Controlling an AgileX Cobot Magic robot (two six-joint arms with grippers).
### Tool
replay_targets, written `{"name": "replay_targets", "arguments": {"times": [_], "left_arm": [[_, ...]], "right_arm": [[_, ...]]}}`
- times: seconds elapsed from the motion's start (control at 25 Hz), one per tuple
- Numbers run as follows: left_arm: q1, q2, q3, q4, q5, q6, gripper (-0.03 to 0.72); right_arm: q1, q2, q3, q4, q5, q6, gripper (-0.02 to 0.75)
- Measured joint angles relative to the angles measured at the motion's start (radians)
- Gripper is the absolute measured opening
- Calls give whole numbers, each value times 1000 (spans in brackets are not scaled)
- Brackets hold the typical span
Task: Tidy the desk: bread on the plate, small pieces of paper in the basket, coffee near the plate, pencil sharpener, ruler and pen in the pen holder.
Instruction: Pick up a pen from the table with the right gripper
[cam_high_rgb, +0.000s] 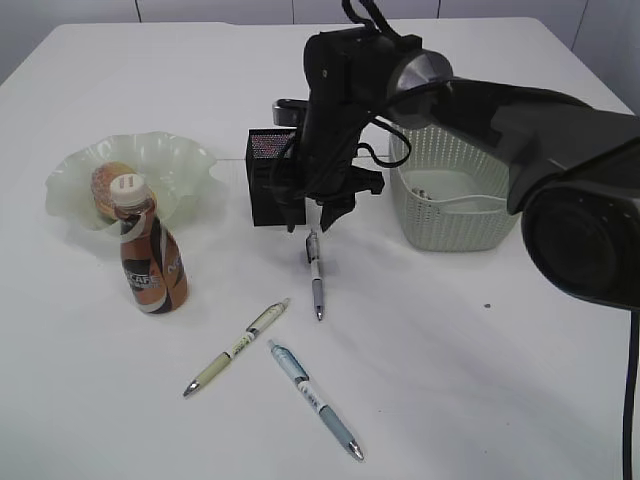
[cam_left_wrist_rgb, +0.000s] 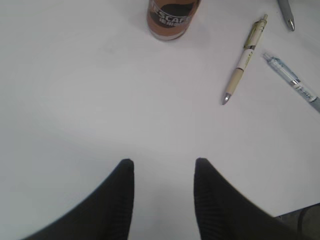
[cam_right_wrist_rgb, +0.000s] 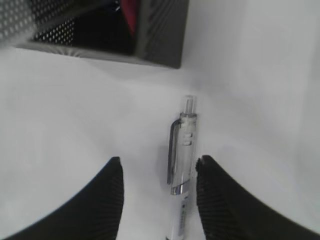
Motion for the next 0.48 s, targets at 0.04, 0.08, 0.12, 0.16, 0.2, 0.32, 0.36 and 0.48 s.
{"name": "replay_targets", "arguments": {"times": [0.04, 0.08, 0.12, 0.16, 0.2, 0.32, 0.36, 0.48], "left_arm": [[0, 0, 0, 0, 0, 0, 298], [0, 0, 0, 0, -1, 0, 298], [0, 0, 0, 0, -1, 0, 298], [0, 0, 0, 0, -1, 0, 298], [0, 0, 0, 0, -2, 0, 298], [0, 0, 0, 0, -8, 0, 298], [0, 0, 0, 0, -8, 0, 298], [0, 0, 0, 0, -8, 0, 298]], "right_arm": [[0, 2, 0, -9, -2, 0, 353], [0, 2, 0, -15, -4, 2, 353], [0, 2, 0, -20, -4, 2, 353], [0, 3, 0, -24, -6, 2, 352], [0, 4, -1, -24, -6, 2, 352], [0, 8, -4, -26, -8, 2, 352], [0, 11, -6, -24, -11, 2, 352], [0, 17, -10, -24, -17, 4, 352]]}}
